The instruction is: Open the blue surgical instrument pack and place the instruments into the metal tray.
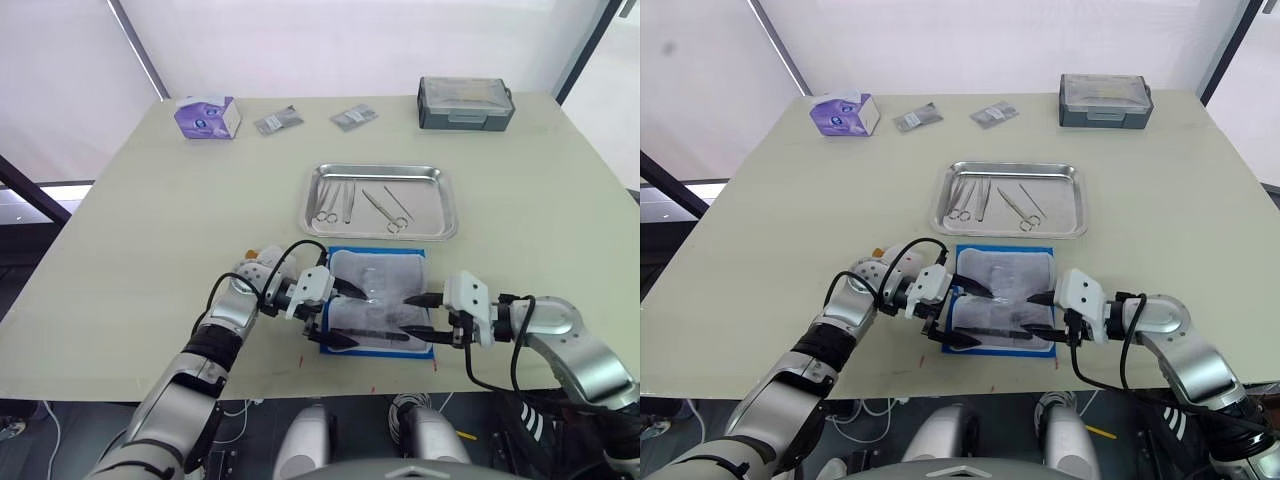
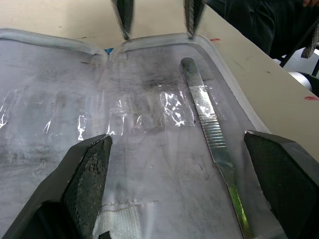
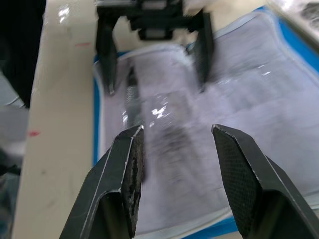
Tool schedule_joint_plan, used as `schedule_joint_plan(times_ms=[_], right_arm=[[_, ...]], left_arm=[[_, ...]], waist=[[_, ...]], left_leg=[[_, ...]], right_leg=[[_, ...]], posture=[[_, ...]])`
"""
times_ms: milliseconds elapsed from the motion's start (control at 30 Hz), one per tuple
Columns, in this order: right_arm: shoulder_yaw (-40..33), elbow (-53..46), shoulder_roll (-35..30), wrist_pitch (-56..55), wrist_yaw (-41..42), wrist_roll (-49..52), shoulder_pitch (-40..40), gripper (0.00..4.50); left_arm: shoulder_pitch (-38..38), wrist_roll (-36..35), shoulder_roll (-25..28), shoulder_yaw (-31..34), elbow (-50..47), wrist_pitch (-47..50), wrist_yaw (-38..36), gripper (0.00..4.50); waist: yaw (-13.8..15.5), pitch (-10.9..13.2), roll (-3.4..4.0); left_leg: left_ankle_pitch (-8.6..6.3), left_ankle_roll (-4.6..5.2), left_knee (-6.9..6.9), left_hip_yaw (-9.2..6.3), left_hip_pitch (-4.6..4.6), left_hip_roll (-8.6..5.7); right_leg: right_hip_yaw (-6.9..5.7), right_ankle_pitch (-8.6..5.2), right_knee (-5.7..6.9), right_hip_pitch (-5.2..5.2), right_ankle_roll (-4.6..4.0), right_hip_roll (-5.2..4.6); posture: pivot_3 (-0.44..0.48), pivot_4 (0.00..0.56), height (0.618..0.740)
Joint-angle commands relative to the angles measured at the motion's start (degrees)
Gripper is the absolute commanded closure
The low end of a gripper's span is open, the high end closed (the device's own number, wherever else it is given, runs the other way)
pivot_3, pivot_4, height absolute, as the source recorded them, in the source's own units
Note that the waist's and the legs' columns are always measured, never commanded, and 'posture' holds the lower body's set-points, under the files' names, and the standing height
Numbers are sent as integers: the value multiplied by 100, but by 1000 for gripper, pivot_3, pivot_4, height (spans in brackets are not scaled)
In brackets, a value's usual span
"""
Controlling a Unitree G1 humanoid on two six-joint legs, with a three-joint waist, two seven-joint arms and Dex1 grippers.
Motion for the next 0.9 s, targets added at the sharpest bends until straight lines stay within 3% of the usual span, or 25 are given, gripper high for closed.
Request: schedule_joint_plan(times_ms=[33, 733, 867, 900], right_arm=[[91, -47, -15, -234, -36, -181, -9, 2230], [474, 866, 90, -750, -92, -670, 117, 2230], [534, 1043, 38, -560, -28, -675, 143, 3024], [550, 1094, 23, -589, -11, -703, 146, 3660]], left_arm=[[388, 567, 86, -430, 490, 147, 10, 0], [389, 578, 139, -426, 475, 137, -11, 0], [376, 581, 167, -421, 479, 130, -20, 0], [374, 581, 174, -421, 475, 133, -22, 0]], waist=[[0, 0, 0], [-3, -28, -34], [-5, -35, -41], [-5, -38, -44]], left_leg=[[0, 0, 0, 0, 0, 0], [0, 0, -1, -1, 4, 1], [0, 0, -2, -1, 6, 3], [0, 0, -2, -2, 7, 3]], right_leg=[[0, 0, 0, 0, 0, 0], [1, -1, -1, 2, -1, 3], [1, -2, -1, 2, -4, 5], [1, -2, -1, 4, -4, 6]], posture=[[0, 150, 727], [0, 150, 727], [0, 150, 727], [0, 150, 727]])
